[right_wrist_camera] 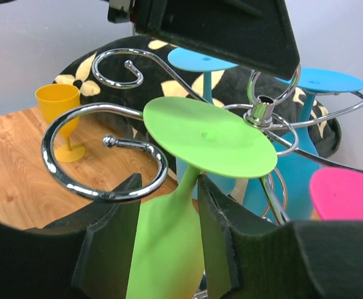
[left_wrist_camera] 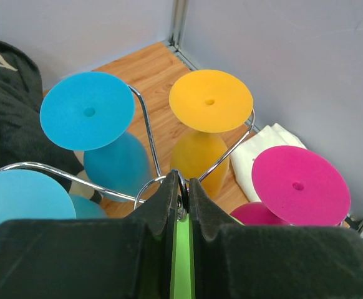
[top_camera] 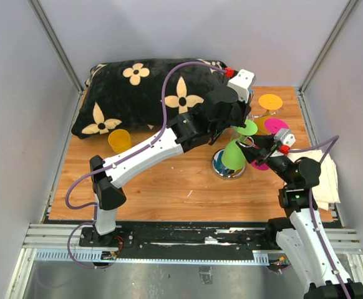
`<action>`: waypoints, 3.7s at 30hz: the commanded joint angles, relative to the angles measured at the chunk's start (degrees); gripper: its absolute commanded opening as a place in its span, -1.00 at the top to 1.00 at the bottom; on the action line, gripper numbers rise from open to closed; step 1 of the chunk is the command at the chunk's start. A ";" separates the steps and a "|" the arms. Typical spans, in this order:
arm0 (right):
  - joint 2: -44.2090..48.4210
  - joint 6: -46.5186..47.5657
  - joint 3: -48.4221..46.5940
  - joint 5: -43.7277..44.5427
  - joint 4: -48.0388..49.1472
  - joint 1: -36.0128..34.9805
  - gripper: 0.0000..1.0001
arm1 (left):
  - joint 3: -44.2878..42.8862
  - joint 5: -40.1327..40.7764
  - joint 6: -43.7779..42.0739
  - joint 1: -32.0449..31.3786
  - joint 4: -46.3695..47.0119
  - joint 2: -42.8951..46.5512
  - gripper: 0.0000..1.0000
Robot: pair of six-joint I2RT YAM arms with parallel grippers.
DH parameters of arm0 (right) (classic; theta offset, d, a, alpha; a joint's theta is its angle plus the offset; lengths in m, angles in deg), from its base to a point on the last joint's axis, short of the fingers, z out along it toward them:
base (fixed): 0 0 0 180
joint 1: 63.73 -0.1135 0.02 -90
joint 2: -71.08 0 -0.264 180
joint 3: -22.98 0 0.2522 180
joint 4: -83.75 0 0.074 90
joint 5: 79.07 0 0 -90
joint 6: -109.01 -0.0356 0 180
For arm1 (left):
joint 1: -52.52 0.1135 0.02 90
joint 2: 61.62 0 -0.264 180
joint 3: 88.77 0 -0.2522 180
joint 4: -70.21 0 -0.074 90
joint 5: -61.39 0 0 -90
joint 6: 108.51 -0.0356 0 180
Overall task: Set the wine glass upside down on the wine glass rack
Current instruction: Turn the wine glass upside down at the wine rack.
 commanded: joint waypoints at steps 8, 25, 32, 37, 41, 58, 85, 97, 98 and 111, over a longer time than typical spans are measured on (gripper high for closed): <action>-4.58 -4.55 1.42 2.35 8.92 0.18 0.29 | -0.37 -2.66 0.05 -0.32 -6.65 -2.89 0.99; -3.87 -3.58 4.69 5.98 8.19 -0.08 0.32 | -0.27 -2.74 0.11 -0.42 -6.84 -3.04 0.99; -5.15 -5.58 5.67 7.09 11.86 -0.08 0.42 | -0.21 -2.83 0.14 -0.40 -6.94 -3.05 0.99; -5.65 -5.91 5.57 7.36 12.22 -0.09 0.65 | -0.24 -2.77 0.14 -0.39 -7.03 -2.96 0.99; -5.59 -5.91 5.67 7.15 12.15 -0.07 0.94 | -0.24 -2.76 0.05 -0.40 -7.00 -2.96 0.99; 0.79 -7.20 5.38 4.71 15.21 -0.09 0.99 | -0.16 -2.76 0.14 -0.40 -7.13 -3.13 0.99; -1.76 -10.20 2.40 -10.64 21.86 -0.06 0.99 | -0.25 -2.75 0.14 -0.31 -7.30 -3.55 0.99; 3.12 -8.89 2.92 -13.96 17.79 -0.08 0.99 | -0.07 -1.81 -0.28 -0.33 -7.63 -3.16 0.99; 4.07 -8.45 3.05 -13.72 16.60 -0.09 0.99 | -0.02 -1.71 -0.30 -0.36 -7.61 -3.10 0.99; 15.74 -1.52 3.33 -2.20 -2.63 -0.09 0.99 | 0.49 -1.26 -0.48 -0.36 -7.53 -2.52 0.99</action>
